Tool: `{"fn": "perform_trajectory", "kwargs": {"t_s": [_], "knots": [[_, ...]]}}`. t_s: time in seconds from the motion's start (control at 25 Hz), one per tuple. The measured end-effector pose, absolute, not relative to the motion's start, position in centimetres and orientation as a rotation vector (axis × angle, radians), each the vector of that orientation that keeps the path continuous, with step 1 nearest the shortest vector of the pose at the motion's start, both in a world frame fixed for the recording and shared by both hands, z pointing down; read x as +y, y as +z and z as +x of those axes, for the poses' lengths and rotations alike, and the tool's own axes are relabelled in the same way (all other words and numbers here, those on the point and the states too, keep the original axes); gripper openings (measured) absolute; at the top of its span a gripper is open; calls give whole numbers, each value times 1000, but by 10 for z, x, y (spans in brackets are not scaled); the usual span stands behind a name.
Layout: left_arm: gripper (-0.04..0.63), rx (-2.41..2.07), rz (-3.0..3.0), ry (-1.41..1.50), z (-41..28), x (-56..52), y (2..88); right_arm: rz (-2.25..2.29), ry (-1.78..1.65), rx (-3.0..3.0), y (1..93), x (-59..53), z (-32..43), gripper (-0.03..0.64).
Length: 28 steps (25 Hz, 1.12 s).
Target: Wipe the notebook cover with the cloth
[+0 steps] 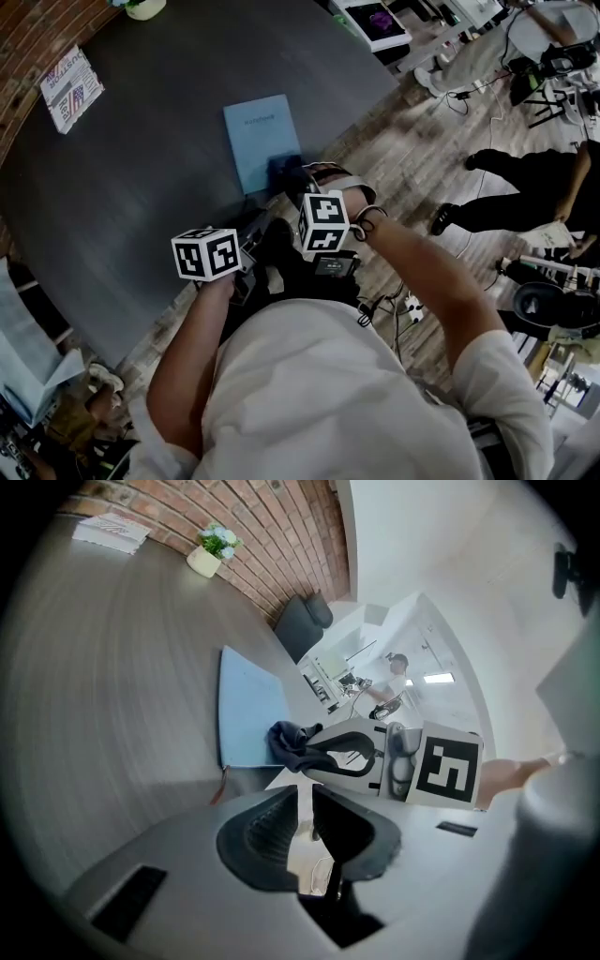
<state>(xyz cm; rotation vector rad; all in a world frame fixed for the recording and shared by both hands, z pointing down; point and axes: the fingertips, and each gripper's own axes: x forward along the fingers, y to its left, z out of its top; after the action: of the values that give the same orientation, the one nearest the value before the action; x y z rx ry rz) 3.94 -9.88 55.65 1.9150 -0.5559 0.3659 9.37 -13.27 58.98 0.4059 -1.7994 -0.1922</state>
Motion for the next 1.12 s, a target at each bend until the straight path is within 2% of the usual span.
{"fn": "perform_trajectory", "kwargs": {"t_s": [0.56,1.12], "knots": [[55,-548,1985,257,8,-101,512,411,-64,-1891,553,-90,80,86],[55,-590,2119,46,-41,-104,427,818,223,-2133,450,-89,50,86]]}}
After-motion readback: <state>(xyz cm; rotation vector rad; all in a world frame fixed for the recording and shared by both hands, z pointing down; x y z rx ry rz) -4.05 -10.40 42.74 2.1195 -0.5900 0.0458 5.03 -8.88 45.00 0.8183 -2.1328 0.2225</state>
